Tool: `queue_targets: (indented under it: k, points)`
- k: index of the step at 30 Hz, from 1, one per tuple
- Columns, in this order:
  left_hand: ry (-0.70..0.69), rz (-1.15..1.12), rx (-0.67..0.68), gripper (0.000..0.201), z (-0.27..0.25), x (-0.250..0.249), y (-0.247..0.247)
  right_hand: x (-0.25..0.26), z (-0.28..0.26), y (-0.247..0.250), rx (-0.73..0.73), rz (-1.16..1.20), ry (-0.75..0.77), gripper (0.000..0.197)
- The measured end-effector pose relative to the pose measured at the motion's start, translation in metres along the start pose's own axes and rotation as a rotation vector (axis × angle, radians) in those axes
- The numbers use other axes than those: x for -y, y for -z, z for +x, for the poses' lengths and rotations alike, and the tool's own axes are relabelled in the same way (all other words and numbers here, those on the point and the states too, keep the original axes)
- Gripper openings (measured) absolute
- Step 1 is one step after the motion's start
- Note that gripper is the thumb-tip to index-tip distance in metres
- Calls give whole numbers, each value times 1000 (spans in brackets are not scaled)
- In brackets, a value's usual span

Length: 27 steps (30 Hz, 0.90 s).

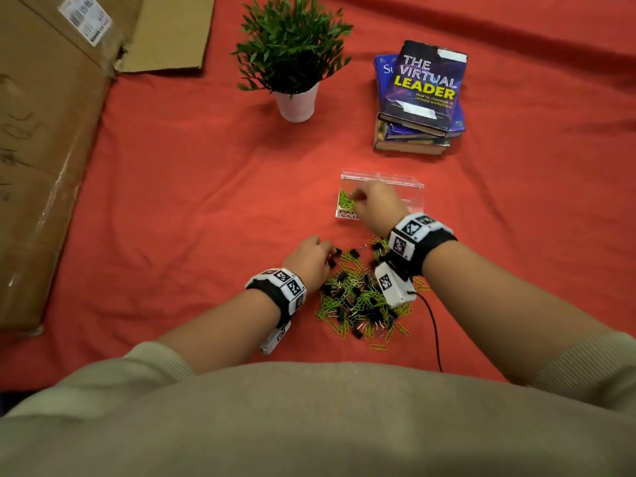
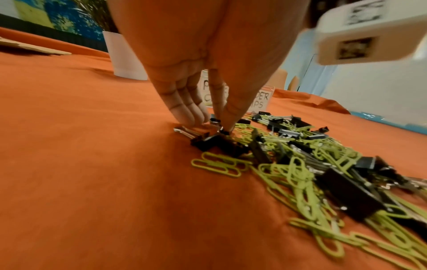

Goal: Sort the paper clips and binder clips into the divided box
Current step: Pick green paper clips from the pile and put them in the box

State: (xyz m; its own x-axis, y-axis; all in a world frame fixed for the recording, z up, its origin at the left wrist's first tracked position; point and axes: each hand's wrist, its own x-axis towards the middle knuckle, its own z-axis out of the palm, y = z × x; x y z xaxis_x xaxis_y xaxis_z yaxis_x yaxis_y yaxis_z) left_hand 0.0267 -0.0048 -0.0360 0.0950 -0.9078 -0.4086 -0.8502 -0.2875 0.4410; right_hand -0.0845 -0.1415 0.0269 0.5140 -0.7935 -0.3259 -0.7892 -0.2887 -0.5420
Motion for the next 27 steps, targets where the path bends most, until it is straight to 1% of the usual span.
queue_targets:
  k: [1,4,6,8,11,13,15,16,18,21,24,27]
  points:
    - [8,-3,0,36,2,2,2,-6,-10,-7,19,-1,20,27]
    - [23,2,-4,36,3,5,5,-25,-34,-35,161,-108,76,26]
    - [37,18,-3,37,3,6,6,-39,-43,-48,195,-175,78,24]
    - [54,27,-3,38,2,6,7,-53,-47,-51,168,-185,35,24]
    - [50,24,-32,36,1,5,7,-67,-51,-48,69,-177,-32,24]
    - [3,12,-63,33,1,1,7,-68,-53,-47,7,-174,-12,21]
    - [-84,27,-53,35,0,-7,4,-62,-58,-52,5,-159,65,20]
    - [-126,35,-35,37,0,-11,2,-59,-61,-56,31,-152,106,23]
    - [-159,40,-12,36,0,-18,-3,-54,-64,-66,103,-145,142,30]
    - [-134,69,-4,36,-2,-19,-8,-52,-67,-74,122,-126,97,35]
    - [-128,121,16,44,-6,-13,-13,-51,-68,-76,131,-132,77,44]
    - [-130,115,18,48,-10,-9,-13,-51,-67,-78,173,-177,84,53]
